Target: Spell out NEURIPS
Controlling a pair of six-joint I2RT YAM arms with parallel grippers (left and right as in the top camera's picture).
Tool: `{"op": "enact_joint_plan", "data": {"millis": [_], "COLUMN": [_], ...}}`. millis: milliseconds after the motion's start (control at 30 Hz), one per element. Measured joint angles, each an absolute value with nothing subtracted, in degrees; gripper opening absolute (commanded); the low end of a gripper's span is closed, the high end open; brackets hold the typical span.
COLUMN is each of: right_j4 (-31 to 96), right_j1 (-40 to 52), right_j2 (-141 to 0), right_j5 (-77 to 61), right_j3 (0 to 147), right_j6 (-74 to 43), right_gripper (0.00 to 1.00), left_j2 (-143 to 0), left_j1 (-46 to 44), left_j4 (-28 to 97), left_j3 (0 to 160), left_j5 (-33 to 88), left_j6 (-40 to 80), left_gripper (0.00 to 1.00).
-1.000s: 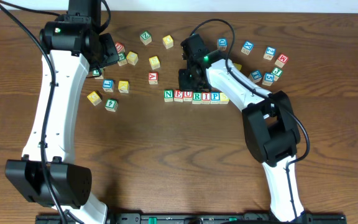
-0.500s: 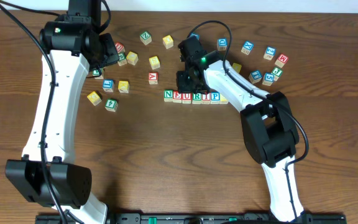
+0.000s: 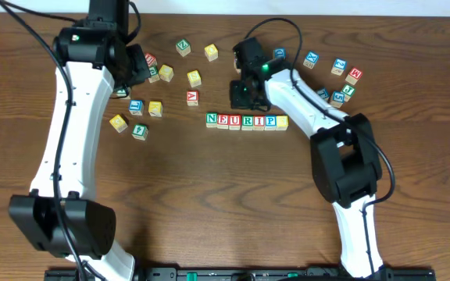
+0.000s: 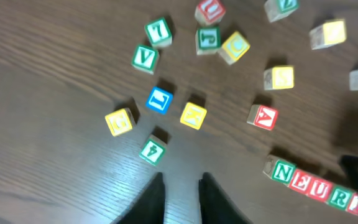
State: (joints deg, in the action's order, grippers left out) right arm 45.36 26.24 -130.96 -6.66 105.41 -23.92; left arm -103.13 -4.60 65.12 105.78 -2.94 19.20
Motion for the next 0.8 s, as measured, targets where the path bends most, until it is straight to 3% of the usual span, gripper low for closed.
{"op": "enact_joint_plan", "data": {"millis": [200,400,800], "right_j4": [47.4,40.7,35.0], "right_j1": [23.5,22.4,32.0], "right_j2": [-129.6,-129.5,-129.7], "right_j5": [-8.4,-14.4,-13.1], "right_j3": [105.4,105.5,105.6], "right_j6": [-23.5,-22.0,-23.6], "right_gripper": [0.01,0.01,0.01], "left_j2": [-107.3,-111.0,-108.0], "left_j1": [-4.6,-4.6,-4.6], "left_j4": [63.6,62.3,59.3], "left_j3": [102.8,102.5,102.4], "left_j5": [3.1,5.9,-2.4], "left_j6": [15.6,13.7,15.8], "left_gripper": [0.08,0.08,0.08]}}
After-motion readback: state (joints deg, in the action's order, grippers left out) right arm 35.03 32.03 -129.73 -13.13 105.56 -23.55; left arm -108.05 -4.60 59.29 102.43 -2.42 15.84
